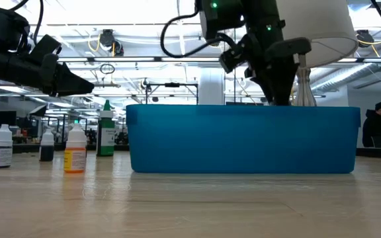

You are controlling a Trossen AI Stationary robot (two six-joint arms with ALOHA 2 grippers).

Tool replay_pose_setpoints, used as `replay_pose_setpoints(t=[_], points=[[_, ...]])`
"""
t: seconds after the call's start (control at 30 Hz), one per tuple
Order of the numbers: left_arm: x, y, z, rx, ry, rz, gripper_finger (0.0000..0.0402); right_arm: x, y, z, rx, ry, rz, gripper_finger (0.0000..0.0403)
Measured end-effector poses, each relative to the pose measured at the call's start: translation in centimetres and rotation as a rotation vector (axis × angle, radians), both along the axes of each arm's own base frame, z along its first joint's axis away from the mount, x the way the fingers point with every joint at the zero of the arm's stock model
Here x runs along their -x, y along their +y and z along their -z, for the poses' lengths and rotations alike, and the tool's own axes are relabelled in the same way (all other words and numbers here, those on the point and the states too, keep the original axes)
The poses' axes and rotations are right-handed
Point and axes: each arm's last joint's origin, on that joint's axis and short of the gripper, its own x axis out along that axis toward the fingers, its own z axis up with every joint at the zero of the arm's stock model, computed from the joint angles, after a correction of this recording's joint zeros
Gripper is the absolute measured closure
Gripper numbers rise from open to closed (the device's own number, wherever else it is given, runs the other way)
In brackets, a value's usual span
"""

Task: Pick & Place food coloring
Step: Put the big black food coloring bottle into the blue bin, then put the small orange food coloring bottle into the blue bin

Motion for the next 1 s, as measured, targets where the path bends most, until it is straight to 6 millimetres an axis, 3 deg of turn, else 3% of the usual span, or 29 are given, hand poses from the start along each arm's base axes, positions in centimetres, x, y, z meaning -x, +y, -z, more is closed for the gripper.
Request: replay_pose_setpoints(t=[0.4, 0.6, 0.73, 1.0], points=[[0.0, 0.0, 0.0, 0.000, 0.000, 0.000, 0.0176, 0.1, -0.4, 1.4, -0.022, -0.008, 0.000, 0.0270], [0.0, 0.0, 0.0, 0.000, 0.000, 0.000, 0.0176, -0.3, -0.4, 1.5, -0.015, -0.051, 0.032, 0.0185], [0.0, 0.0, 0.0, 0.000, 0.000, 0.000, 0.0176, -0.4, -0.4, 1.5, -0.013, -0.064, 0.043, 0.0164], [0.0, 0.0, 0.0, 0.000, 0.000, 0.000, 0.0176, -0.4, -0.4, -1.2, -0.001, -0.043, 0.101, 0.0179]])
